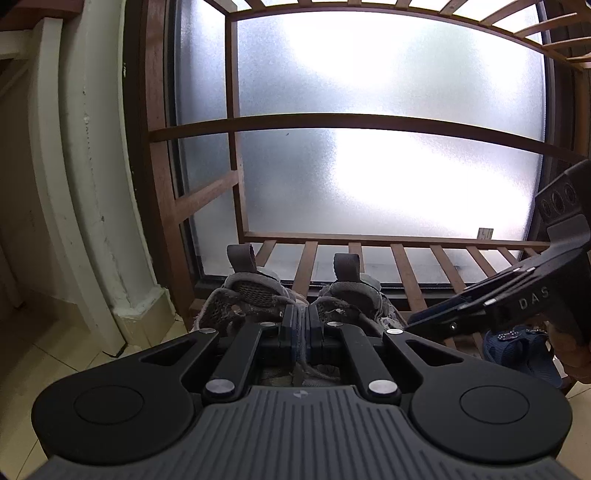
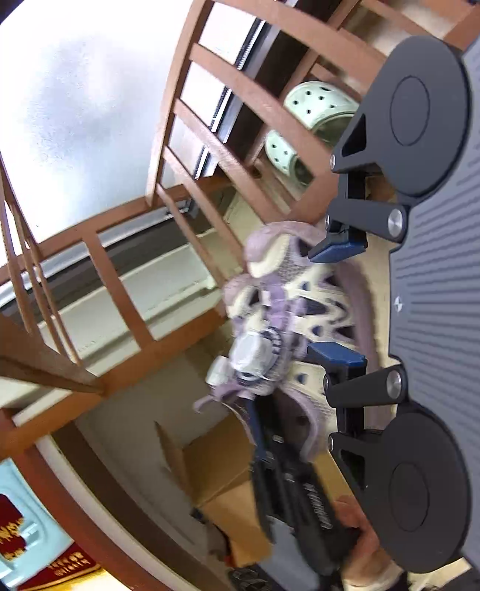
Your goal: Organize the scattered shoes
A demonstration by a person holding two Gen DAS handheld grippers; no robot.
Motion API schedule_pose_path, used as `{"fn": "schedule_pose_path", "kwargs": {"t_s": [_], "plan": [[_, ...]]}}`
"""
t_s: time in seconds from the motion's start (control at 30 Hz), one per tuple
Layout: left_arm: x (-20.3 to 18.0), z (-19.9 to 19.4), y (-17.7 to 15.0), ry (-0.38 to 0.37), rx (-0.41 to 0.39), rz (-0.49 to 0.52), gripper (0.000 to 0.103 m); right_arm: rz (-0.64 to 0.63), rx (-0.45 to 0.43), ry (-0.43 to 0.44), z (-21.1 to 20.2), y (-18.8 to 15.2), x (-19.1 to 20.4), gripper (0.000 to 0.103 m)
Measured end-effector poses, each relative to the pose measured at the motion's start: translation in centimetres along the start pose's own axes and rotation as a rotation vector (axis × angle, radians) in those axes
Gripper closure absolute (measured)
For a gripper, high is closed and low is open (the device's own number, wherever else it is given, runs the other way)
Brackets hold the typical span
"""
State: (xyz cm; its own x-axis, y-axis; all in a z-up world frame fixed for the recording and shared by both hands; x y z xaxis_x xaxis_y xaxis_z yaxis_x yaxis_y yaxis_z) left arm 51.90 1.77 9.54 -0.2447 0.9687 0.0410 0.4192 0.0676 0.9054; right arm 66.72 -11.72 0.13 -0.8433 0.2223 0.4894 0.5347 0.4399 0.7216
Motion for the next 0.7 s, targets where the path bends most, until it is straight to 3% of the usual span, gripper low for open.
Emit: {"fn": "schedule_pose_path", "kwargs": {"t_s": [0.27, 0.37, 0.47, 0.7], "plan": [[0.1, -0.1, -0.2, -0.006, 0.002, -0.021, 0.098, -0.130, 0.052, 0.004, -0.5, -4.2, 1.5, 0.049], [0.1, -0.1, -0.2, -0.004, 0.005, -0.028, 0.098, -0.168, -0.003, 0.003, 0.9, -6.6, 1.5, 0.049], [0.0, -0.2, -0.3, -0.003, 0.007, -0.035, 0.098, -0.241, -0.112, -0.004, 2.6, -8.9, 1.5, 0.049], [0.0, -0.3, -0.5, 0.001, 0.020, -0.049, 0.098, -0.230, -0.153, -0.015, 6.1, -10.3, 1.4, 0.049]]}}
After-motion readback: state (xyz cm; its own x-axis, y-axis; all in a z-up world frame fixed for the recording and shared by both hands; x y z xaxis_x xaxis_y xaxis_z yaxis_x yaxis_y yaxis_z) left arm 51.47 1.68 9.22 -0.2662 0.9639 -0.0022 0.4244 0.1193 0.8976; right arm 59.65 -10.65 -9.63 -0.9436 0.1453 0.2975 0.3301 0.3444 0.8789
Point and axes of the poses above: each gripper's, at about its wrist camera, not at the fingertips, and z roughly the way its jaws point, x to its left, y to its top, the point moved 5 cm from there along z, roughly the way its jaws point
